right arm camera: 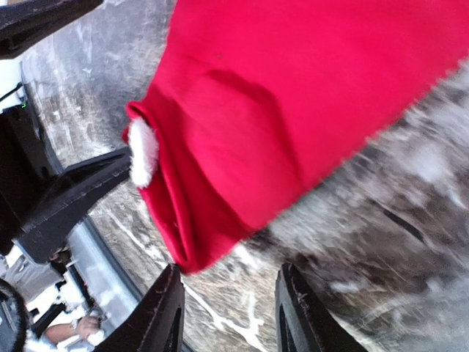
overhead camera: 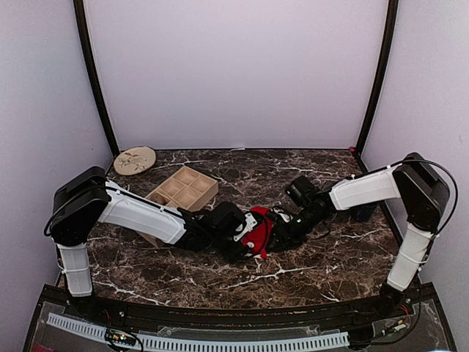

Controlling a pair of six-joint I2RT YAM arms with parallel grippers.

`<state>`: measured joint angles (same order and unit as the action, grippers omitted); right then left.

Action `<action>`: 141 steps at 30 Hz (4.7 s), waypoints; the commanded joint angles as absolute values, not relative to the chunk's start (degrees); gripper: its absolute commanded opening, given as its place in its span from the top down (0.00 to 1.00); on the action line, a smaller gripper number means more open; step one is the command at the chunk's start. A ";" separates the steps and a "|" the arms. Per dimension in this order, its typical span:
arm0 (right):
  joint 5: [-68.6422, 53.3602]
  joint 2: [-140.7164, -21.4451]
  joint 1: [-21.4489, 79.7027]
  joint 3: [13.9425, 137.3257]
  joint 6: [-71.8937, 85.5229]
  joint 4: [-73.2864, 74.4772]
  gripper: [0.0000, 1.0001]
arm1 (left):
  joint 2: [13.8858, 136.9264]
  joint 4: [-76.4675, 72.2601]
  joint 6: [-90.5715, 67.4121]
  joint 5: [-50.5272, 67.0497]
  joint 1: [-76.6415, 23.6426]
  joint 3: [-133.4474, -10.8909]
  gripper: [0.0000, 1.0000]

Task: Roll the socks
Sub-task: Roll the sock at the center of the board.

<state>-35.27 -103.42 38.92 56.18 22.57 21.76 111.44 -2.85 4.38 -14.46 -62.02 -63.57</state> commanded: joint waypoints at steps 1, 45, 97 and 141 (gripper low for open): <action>-28.24 -98.49 38.50 52.67 26.31 16.91 0.60 | 112.47 4.70 3.49 -11.04 -61.49 -63.90 0.21; 32.63 -92.28 76.48 49.32 3.82 13.05 0.57 | 123.78 32.83 3.62 17.53 -52.91 -82.80 0.27; 23.77 -101.78 68.09 51.69 -9.50 10.81 1.00 | 128.53 35.85 1.50 15.63 -52.87 -86.16 0.38; -36.20 -106.11 48.93 63.96 6.18 26.71 1.00 | 97.73 2.37 -12.45 3.70 -50.95 -52.43 0.21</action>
